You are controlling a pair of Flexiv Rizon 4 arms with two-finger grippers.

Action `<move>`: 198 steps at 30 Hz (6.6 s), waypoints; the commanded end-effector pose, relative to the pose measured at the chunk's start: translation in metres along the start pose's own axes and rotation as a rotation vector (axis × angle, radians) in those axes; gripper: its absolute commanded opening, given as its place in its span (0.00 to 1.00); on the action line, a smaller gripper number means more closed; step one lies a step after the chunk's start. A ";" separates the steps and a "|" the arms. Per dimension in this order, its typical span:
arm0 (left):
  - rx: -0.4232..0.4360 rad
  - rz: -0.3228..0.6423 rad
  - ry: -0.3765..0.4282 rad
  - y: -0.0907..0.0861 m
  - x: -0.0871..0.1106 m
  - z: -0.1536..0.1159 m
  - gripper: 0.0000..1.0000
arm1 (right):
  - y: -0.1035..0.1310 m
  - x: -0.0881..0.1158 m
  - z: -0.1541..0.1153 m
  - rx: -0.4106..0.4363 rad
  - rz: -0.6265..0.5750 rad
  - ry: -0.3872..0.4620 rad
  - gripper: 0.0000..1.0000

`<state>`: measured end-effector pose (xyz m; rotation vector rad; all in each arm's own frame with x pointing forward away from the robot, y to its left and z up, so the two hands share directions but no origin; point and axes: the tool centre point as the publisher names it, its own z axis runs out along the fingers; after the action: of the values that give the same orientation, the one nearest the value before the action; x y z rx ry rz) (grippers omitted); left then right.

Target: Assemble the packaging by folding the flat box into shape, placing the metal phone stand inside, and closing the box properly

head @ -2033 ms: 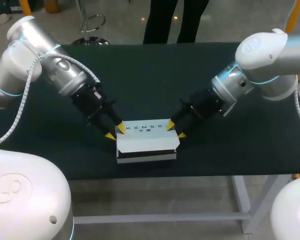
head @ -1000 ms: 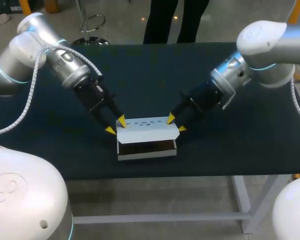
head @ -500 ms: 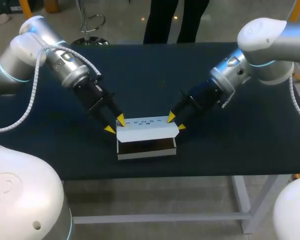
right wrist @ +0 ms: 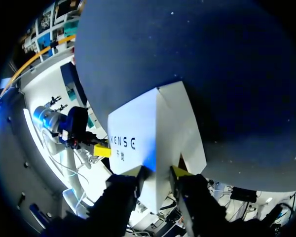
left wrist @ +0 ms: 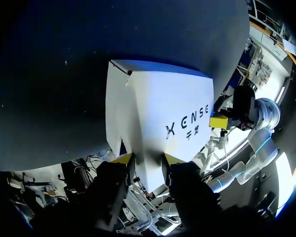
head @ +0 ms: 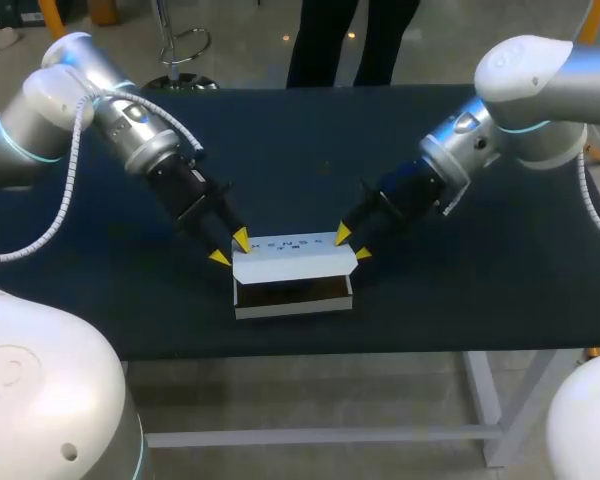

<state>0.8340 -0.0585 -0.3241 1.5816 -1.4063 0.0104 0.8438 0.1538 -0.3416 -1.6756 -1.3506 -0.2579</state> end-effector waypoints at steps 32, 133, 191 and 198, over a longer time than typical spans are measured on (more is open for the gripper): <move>-0.053 -0.026 -0.051 -0.003 0.005 -0.009 0.41 | 0.001 0.009 -0.009 0.048 0.041 0.030 0.43; -0.066 0.017 -0.168 -0.007 0.002 -0.013 0.48 | 0.004 0.011 -0.001 -0.047 0.102 0.079 0.34; 0.067 0.092 -0.080 -0.012 0.000 -0.011 0.46 | 0.010 0.008 0.000 0.001 0.090 0.068 0.36; 0.068 0.094 -0.080 -0.013 -0.001 -0.010 0.46 | 0.010 0.009 0.000 0.001 0.090 0.067 0.36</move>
<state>0.8499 -0.0517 -0.3280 1.5832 -1.5564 0.0531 0.8541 0.1584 -0.3405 -1.7123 -1.2215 -0.2629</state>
